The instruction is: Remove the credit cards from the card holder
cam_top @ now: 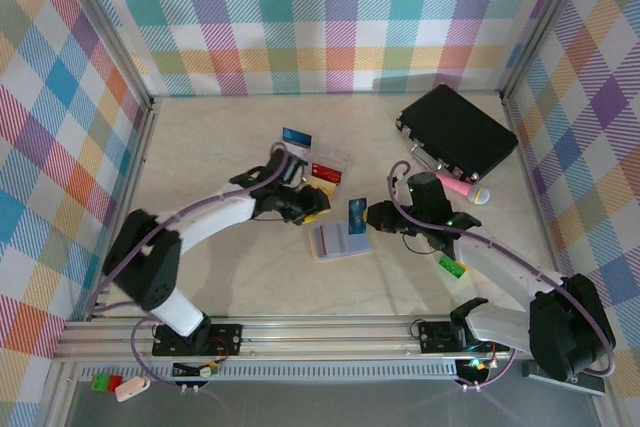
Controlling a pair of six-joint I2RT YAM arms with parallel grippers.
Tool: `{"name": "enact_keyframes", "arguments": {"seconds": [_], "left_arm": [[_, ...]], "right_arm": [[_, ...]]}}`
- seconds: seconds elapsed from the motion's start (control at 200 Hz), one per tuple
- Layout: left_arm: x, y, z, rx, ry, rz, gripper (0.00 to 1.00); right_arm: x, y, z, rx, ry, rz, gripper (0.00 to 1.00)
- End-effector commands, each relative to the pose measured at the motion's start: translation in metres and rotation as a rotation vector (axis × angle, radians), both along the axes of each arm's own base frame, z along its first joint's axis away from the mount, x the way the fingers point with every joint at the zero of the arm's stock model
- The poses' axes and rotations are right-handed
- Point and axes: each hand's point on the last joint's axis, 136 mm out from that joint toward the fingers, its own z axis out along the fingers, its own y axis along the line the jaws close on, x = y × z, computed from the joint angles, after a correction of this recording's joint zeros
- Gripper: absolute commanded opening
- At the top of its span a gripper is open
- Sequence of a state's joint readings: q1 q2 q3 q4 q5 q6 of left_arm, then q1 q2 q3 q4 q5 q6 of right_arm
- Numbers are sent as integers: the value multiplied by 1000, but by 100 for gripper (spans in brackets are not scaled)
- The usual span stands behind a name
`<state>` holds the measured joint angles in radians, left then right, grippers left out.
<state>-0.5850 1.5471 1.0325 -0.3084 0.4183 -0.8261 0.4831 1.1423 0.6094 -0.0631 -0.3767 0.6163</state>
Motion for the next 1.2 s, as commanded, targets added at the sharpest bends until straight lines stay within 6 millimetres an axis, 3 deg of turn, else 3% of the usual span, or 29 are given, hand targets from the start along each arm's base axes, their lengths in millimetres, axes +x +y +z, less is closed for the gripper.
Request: {"name": "enact_keyframes", "arguments": {"seconds": [0.0, 0.22, 0.38, 0.525, 0.745, 0.965, 1.195], "left_arm": [[8, 21, 32, -90, -78, 47, 48], [14, 54, 82, -257, -193, 86, 70], [15, 45, 112, -371, -256, 25, 75], [20, 35, 125, -445, -258, -3, 75], [27, 21, 144, -536, -263, -42, 66], [27, 6, 166, -646, -281, -92, 44], [29, 1, 170, -648, -284, -104, 25]], "right_arm": [[7, 17, 34, 102, -70, 69, 2], [23, 52, 75, 308, -67, 160, 2], [35, 66, 95, 409, -51, 186, 2], [42, 75, 113, 480, -53, 207, 2], [47, 81, 126, 542, -43, 216, 2], [47, 83, 136, 592, -47, 229, 2], [45, 83, 142, 620, -39, 236, 3]]}}
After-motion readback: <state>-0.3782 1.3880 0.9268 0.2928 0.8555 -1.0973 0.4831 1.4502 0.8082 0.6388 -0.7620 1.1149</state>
